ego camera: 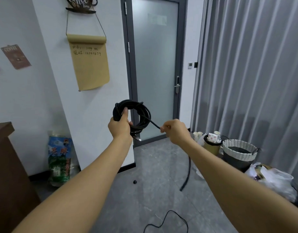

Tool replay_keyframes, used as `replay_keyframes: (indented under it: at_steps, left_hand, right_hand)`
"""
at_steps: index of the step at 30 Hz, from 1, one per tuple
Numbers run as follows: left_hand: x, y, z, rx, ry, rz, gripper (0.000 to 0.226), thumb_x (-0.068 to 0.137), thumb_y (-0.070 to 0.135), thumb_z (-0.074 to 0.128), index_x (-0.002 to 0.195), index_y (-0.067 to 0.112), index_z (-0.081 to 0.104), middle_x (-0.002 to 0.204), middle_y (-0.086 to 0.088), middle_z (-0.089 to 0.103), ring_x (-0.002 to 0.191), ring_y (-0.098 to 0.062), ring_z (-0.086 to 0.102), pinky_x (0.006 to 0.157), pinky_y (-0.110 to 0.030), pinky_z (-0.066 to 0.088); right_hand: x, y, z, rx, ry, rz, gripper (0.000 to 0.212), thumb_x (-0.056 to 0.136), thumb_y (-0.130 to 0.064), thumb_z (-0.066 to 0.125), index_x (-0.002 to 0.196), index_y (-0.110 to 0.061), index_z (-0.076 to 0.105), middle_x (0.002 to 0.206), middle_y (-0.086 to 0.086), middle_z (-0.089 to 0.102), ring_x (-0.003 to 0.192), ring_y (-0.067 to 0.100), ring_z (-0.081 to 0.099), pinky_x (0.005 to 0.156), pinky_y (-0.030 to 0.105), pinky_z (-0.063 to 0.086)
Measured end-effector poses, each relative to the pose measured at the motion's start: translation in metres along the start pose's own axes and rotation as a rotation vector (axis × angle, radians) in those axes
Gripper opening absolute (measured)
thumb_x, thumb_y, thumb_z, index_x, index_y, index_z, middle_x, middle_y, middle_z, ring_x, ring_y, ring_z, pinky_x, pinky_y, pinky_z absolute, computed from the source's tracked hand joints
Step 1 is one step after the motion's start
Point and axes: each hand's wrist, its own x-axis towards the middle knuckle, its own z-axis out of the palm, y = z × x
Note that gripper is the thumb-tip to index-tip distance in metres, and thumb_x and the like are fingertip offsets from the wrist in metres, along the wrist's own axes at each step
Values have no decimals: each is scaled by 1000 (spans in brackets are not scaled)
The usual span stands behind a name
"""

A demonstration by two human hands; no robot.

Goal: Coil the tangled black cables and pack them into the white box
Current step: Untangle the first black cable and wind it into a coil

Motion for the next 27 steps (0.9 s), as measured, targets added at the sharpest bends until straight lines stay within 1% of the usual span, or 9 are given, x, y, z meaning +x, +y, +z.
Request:
replay_keyframes:
  at_steps: [3, 6, 8, 10, 14, 19, 22, 24, 27]
  left_hand:
    - [-9, -4, 4, -181, -1, -126, 27, 88, 23, 67, 71, 13, 47, 57, 0, 40, 49, -15, 42, 52, -24, 46]
    - [-14, -7, 9, -343, 5, -229, 24, 89, 20, 66, 72, 13, 49, 57, 1, 37, 47, -12, 39, 47, -21, 45]
    - [-17, -8, 12, -421, 3, -254, 24, 89, 20, 65, 72, 13, 49, 58, 1, 37, 49, -11, 38, 53, -23, 46]
    - [-17, -8, 14, -459, 13, -256, 25, 90, 22, 64, 72, 13, 49, 58, 1, 38, 51, -11, 40, 57, -26, 47]
    - [-17, -10, 16, -464, 35, -267, 25, 89, 24, 64, 72, 13, 50, 58, 2, 40, 51, -11, 41, 56, -26, 47]
    - [-23, -15, 20, -453, 38, -250, 27, 90, 26, 63, 71, 13, 49, 52, 2, 42, 49, -11, 42, 57, -26, 48]
    - [-32, -19, 23, -488, -2, -282, 26, 91, 28, 61, 75, 11, 50, 55, 1, 42, 52, -12, 45, 68, -32, 53]
    - [-39, -21, 26, -454, -23, -305, 30, 90, 31, 62, 72, 10, 50, 57, 0, 45, 54, -15, 50, 75, -34, 55]
    - [-43, -22, 31, -349, -32, -298, 36, 90, 33, 62, 66, 10, 49, 53, 1, 51, 54, -15, 54, 65, -28, 54]
  right_hand:
    - [-4, 3, 13, 144, 72, -33, 26, 96, -24, 51, 77, -15, 67, 59, 5, 53, 60, 25, 46, 59, 31, 37]
    - [-6, -7, 20, 330, 106, -28, 27, 97, -19, 49, 90, -4, 71, 65, 13, 60, 58, 25, 49, 58, 28, 39]
    - [-5, -15, 22, 446, 111, -10, 28, 97, -18, 49, 93, 0, 70, 80, 18, 68, 69, 23, 58, 71, 34, 50]
    - [-4, -20, 25, 537, 79, 10, 28, 97, -18, 49, 90, 1, 70, 74, 14, 66, 68, 18, 59, 82, 41, 53]
    - [-7, -25, 27, 547, 23, 57, 29, 93, -17, 51, 75, 1, 65, 66, 10, 57, 66, 23, 52, 69, 37, 48]
    - [-12, -36, 21, 684, -85, 154, 19, 63, -25, 59, 60, -7, 55, 73, 14, 51, 72, 28, 47, 69, 37, 39]
    - [-11, -41, 16, 773, -73, 149, 24, 74, -26, 73, 76, -2, 67, 84, 20, 69, 83, 31, 68, 82, 35, 52]
    - [-10, -43, 14, 843, -11, 157, 20, 78, -19, 73, 76, 0, 66, 83, 20, 68, 81, 29, 68, 81, 35, 53]
    - [-7, -41, 11, 834, 44, 161, 16, 81, -13, 68, 69, -3, 62, 73, 15, 64, 73, 27, 65, 74, 34, 54]
